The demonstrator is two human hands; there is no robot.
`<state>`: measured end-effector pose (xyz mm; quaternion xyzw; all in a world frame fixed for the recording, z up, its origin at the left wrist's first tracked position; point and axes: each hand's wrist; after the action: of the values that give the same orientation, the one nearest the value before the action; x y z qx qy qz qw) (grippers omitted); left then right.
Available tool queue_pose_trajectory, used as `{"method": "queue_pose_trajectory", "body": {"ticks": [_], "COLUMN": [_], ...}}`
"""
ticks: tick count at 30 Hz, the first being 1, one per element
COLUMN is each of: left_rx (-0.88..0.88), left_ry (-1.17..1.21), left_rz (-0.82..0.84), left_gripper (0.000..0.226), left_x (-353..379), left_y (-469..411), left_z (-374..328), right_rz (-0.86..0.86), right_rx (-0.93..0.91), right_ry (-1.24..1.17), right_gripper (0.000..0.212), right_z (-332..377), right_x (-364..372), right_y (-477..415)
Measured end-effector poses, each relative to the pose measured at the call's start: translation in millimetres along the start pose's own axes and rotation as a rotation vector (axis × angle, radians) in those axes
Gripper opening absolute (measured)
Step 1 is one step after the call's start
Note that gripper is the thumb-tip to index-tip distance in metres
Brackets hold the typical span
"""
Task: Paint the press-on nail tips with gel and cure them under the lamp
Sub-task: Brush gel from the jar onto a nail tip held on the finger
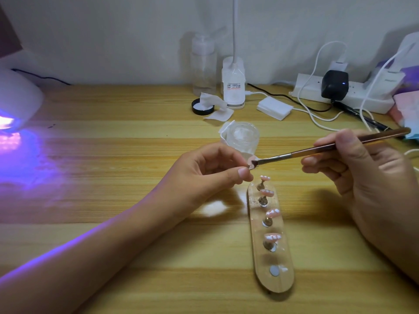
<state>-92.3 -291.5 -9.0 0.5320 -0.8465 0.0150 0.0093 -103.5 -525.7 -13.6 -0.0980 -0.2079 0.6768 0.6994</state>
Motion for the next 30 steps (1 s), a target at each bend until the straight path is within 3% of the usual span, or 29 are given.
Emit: {"method": "queue_pose_trajectory", "body": {"ticks": [14,30], "left_rx": [0.011,0.002], "left_ry": [0.025,0.013], "left_rz": [0.014,-0.055], "left_gripper": [0.007,0.009], "left_x": [-1.0,-0.3], "left_y": [0.0,1.4], "left_z": [2.0,1.3], "right_rz": [0.029,-0.054], "right_rx": [-0.016,0.028], "right_ry": [0.003,0.003], "right_gripper": [0.028,0.029], "right_z": [1.1,-1.4], "right_x": [0.1,-9.0], "right_y": [0.7,-6.4]}}
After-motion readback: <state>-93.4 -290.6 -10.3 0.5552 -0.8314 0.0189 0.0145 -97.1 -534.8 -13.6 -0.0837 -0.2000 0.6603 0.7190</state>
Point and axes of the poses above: each hand's wrist, its own y-axis away from the middle knuckle, its own x-axis out of the palm, z = x × y, and after that the axes turned 4 degrees about -x, right-handed
